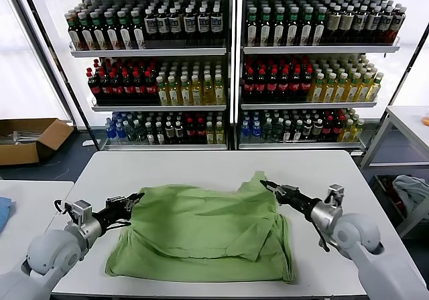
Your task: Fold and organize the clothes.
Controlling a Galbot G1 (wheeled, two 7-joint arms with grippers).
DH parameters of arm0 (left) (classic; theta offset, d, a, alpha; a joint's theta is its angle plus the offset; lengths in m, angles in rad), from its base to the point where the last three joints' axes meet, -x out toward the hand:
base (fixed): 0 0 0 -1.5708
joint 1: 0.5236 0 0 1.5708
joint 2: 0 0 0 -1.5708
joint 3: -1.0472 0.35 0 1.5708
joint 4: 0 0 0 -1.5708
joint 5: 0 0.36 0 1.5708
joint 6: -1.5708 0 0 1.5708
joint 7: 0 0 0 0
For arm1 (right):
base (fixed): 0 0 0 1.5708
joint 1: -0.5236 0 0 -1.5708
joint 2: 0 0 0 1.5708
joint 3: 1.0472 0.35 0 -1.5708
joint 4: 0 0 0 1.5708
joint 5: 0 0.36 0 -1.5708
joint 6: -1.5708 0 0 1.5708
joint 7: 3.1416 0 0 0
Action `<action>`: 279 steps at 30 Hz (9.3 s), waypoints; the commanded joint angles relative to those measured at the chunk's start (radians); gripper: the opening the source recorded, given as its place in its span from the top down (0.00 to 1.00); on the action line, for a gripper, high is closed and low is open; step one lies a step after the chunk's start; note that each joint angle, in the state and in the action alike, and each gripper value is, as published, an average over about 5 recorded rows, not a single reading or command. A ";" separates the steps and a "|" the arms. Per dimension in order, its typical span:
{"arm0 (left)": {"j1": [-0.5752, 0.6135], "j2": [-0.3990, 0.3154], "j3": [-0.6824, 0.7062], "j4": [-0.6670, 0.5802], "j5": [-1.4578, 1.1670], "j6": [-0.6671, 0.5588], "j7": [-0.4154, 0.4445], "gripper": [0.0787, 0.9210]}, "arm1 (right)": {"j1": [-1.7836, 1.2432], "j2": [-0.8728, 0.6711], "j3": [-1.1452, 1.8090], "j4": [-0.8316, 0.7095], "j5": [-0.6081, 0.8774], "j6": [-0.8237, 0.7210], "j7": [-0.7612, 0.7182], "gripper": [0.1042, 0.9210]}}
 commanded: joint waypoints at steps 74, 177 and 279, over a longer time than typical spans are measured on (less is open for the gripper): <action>0.418 -0.492 -0.246 -0.160 0.189 -0.127 -0.402 0.81 | -0.571 0.186 0.564 0.077 -0.285 0.426 0.042 0.12; 0.288 -0.229 -0.251 0.019 0.003 0.028 -0.205 0.12 | -0.614 0.212 0.562 0.148 -0.304 0.427 0.031 0.12; -0.040 -0.474 0.311 -0.247 -0.519 0.085 -0.743 0.92 | -0.459 0.159 0.105 0.313 -0.395 0.183 0.170 0.12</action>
